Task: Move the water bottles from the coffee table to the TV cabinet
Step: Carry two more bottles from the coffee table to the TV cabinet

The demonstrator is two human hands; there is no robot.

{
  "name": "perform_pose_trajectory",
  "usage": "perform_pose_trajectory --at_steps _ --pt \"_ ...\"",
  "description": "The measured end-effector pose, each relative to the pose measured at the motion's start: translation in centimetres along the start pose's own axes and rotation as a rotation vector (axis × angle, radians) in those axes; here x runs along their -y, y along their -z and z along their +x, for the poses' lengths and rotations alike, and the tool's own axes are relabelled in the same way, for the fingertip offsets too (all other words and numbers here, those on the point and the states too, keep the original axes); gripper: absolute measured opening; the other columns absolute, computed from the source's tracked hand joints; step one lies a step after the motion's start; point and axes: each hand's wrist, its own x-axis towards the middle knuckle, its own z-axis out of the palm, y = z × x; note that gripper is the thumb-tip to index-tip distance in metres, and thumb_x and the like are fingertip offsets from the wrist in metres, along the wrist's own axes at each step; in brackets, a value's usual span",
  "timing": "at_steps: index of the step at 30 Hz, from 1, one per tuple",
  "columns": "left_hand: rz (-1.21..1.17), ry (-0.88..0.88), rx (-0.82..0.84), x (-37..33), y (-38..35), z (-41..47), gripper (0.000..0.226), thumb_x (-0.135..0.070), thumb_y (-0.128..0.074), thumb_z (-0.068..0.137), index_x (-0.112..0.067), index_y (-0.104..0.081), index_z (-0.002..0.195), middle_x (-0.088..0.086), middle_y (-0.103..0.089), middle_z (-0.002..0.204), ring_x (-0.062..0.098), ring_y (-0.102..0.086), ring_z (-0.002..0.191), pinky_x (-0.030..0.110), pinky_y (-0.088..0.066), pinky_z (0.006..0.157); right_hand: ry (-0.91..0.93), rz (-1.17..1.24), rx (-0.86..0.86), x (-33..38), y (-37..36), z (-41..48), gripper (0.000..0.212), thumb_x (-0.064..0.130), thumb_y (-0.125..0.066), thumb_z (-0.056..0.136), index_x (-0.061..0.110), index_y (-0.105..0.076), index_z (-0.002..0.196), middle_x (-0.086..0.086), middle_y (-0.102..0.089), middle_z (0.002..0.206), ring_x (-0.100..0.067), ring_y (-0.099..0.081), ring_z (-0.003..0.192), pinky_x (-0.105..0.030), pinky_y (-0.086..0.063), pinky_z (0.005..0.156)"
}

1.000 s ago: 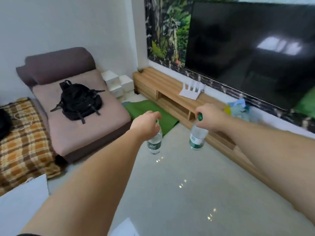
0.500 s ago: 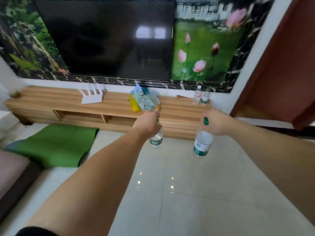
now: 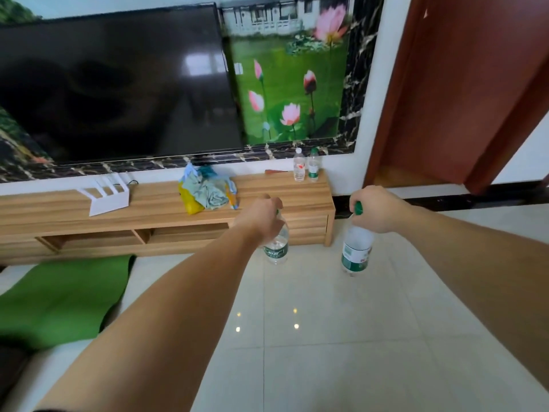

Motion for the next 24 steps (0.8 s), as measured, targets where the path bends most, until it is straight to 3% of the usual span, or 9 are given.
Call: perform_pose_trajectory --at_steps 8,13,19,24 --pt "0.018 0.039 0.005 1.4 0.1 6.8 0.04 -0.021 -0.06 0.091 -0.016 -0.054 0.131 0.008 -0.052 0.132 0.031 -0.059 0.11 0.04 -0.051 0.094 0.016 0.016 0.003 -0.6 0.6 7.4 0.014 0.019 -0.066 0.082 0.01 -0.065 0.093 -0.006 -0.055 0.09 -0.028 -0.06 0.089 -0.036 -0.05 0.072" --pt "0.002 0.046 0.008 3.7 0.3 14.6 0.04 -0.023 -0.06 0.091 -0.018 -0.054 0.13 0.009 -0.053 0.131 0.031 -0.059 0.11 0.043 -0.051 0.095 0.016 -0.013 0.018 -0.9 1.6 15.1 0.007 0.02 -0.064 0.083 0.017 -0.059 0.087 -0.003 -0.054 0.086 -0.021 -0.054 0.082 -0.026 -0.04 0.057" --pt "-0.04 0.025 0.039 6.8 1.4 24.4 0.036 -0.022 -0.06 0.091 -0.018 -0.057 0.126 0.009 -0.057 0.129 0.029 -0.061 0.108 0.039 -0.053 0.092 -0.001 -0.052 0.045 -0.1 4.2 25.4 0.007 0.017 -0.062 0.085 0.019 -0.056 0.084 -0.003 -0.054 0.087 -0.022 -0.053 0.083 -0.026 -0.039 0.059" --pt "-0.09 0.029 0.026 8.5 2.1 30.9 0.034 -0.019 -0.06 0.089 -0.017 -0.06 0.122 0.008 -0.054 0.124 0.029 -0.06 0.106 0.036 -0.048 0.092 0.003 -0.06 0.013 0.4 5.9 32.0 0.005 0.012 -0.059 0.085 0.014 -0.059 0.09 -0.003 -0.05 0.083 -0.024 -0.054 0.081 -0.036 -0.046 0.069"
